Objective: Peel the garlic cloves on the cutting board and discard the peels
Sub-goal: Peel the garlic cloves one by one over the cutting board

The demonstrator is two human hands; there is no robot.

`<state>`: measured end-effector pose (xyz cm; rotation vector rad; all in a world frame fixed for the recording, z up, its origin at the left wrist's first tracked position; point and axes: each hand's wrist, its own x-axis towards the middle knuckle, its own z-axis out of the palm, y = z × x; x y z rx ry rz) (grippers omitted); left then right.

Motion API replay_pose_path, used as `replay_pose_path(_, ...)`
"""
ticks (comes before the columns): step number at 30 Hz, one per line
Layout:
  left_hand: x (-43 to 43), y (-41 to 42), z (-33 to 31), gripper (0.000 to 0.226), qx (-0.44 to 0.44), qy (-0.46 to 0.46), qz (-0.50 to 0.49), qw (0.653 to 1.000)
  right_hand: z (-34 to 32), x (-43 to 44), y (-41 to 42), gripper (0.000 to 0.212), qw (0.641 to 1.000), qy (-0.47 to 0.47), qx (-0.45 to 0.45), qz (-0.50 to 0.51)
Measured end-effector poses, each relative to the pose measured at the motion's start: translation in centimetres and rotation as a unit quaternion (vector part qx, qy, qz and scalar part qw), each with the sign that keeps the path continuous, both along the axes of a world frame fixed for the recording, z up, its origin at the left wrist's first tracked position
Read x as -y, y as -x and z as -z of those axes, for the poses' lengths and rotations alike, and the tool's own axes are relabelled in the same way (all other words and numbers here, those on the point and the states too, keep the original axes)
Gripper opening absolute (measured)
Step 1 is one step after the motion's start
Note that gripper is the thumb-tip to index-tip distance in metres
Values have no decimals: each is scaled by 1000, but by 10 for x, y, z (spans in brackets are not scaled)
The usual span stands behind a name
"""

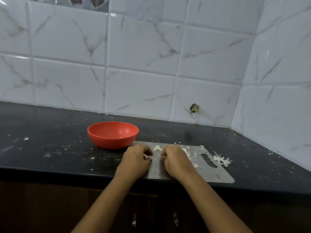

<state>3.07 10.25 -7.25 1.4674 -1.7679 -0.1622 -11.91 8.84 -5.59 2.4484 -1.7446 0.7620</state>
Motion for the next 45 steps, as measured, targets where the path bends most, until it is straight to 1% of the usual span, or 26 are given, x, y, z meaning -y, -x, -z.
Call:
replay_pose_path(3,1,-1,0,15,1,-3,1,1000,-2,-2,-4,20,999,10,-32,7)
replay_pose_path(12,1,-1,1,14,7,1,1,1000,-5,-10,-9,26,997,23,-66,20)
replay_pose_path(15,1,-1,1,15,10,3,1,1000,-7,-14,-10,25,995,27,-93,22)
replay_pose_path(17,1,-1,1,15,7,3,0,1000,-9,-13,-11,23,995,16,-95,17)
replay_pose_path(18,0,-1,2,15,5,3,0,1000,-12,-11,-11,21,996,7,-88,16)
replay_pose_path(20,1,-1,1,15,2,2,-2,1000,-21,-5,-9,19,999,-2,-47,11)
replay_pose_path(22,3,-3,1,16,-8,0,-3,1000,-30,-3,-6,16,999,29,14,1)
replay_pose_path(24,5,-4,2,18,-17,0,-3,1000,-29,-4,-4,16,997,61,37,-4)
replay_pose_path(25,6,-4,2,20,-22,1,-3,1000,-25,-5,-5,17,999,48,25,-5)
replay_pose_path(27,6,-4,3,23,-32,0,-7,999,-16,-8,-8,19,999,-10,-41,0)
replay_pose_path(29,6,-5,3,24,-41,1,-11,999,-18,-5,-9,19,997,-19,-69,-7)
replay_pose_path(33,6,-5,2,20,-51,-2,-11,999,-21,-3,-8,16,999,40,19,-17)
replay_pose_path(36,5,-4,1,16,-52,-2,-9,999,-8,-2,-10,19,1000,-27,7,0)
replay_pose_path(37,5,-5,1,16,-50,-1,-10,999,-9,1,-9,18,999,-44,22,-3)
replay_pose_path(38,5,-5,1,15,-49,1,-12,999,-10,5,-8,16,997,-54,54,-9)
replay_pose_path(41,5,-4,0,14,-49,3,-16,999,-12,7,-8,7,977,-57,203,-25)
replay_pose_path(43,4,-3,-1,15,-43,-1,-17,999,-6,4,-11,10,949,-88,298,-55)
replay_pose_path(45,2,-3,-1,15,-41,1,-16,999,2,3,-16,17,925,-114,354,-80)
